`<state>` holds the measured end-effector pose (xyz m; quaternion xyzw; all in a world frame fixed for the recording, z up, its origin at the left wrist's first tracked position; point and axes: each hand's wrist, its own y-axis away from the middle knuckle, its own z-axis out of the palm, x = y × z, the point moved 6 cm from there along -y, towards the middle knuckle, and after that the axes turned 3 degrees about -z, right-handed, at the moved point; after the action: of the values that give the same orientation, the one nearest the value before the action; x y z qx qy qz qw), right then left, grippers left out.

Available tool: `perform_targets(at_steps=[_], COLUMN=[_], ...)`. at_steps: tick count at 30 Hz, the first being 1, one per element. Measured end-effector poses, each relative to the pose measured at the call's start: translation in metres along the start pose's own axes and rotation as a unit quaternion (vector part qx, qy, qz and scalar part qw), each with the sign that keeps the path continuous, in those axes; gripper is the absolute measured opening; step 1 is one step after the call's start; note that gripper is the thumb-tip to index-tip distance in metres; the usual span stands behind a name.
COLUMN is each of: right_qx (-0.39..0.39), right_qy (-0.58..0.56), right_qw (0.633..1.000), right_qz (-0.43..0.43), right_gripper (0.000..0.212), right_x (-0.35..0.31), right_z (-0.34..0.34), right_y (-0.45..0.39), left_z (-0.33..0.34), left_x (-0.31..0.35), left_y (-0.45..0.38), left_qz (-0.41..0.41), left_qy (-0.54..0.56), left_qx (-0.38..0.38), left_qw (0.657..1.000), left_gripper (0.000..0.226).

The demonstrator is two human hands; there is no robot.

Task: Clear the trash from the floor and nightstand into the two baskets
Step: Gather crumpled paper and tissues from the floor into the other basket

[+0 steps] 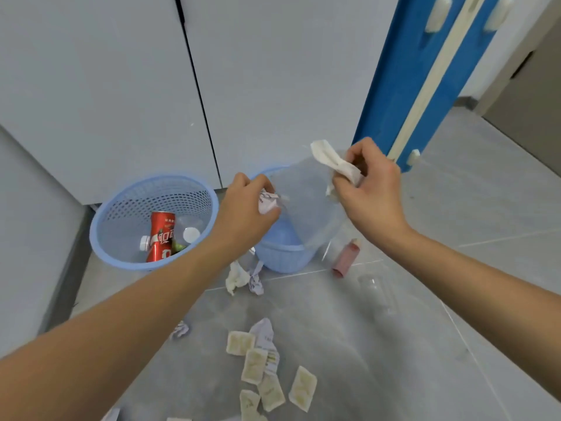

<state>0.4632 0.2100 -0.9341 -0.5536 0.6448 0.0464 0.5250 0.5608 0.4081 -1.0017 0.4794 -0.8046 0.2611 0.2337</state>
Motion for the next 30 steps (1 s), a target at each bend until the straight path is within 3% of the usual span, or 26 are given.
perform_targets(at_steps=[5,9,13,16,19,23,26,28,30], right_qx=[-0.049,-0.039,0.006,-0.046,-0.133,-0.248,-0.383,-0.406,-0.376], right_qy=[0.076,0.124,0.112,0.139,0.185,0.248,0.284,0.285,0.267], right_qw=[0.996,0.991,0.993,0.989,0.973,0.937,0.877,0.866,0.886], right_qz=[-0.005,-0.035,-0.026,-0.036,-0.028,-0.002,0.067,0.07,0.046], right_gripper=[0.013,0.012,0.011,0.013,0.012,0.015,0.05,0.063,0.052], right_x=[0.029,0.036,0.034,0.038,0.053,0.073,0.088,0.089,0.084], right_z=[0.053,0.073,0.081,0.097,0.114,0.134,0.148,0.151,0.153], right_y=[-0.028,-0.048,-0.063,-0.052,-0.031,-0.009,0.01,0.015,0.015], left_z=[0.027,0.039,0.055,0.064,0.059,0.04,0.03,0.028,0.025], left_x=[-0.019,-0.031,-0.033,-0.034,-0.028,-0.029,-0.034,-0.036,-0.039], left_y=[-0.018,-0.03,-0.033,-0.028,-0.02,-0.004,0.011,0.02,0.024], left_qz=[-0.021,-0.06,-0.071,-0.072,-0.021,0.009,0.017,0.02,0.024], left_qy=[-0.036,-0.02,-0.068,-0.096,-0.135,-0.107,-0.085,-0.074,-0.061], left_qx=[-0.02,-0.033,-0.091,-0.146,-0.127,-0.074,-0.036,-0.02,-0.012], left_qw=[0.999,0.997,0.991,0.982,0.982,0.992,0.996,0.997,0.998], left_gripper=[0.031,0.038,0.057,0.069,0.048,0.02,0.01,0.008,0.007])
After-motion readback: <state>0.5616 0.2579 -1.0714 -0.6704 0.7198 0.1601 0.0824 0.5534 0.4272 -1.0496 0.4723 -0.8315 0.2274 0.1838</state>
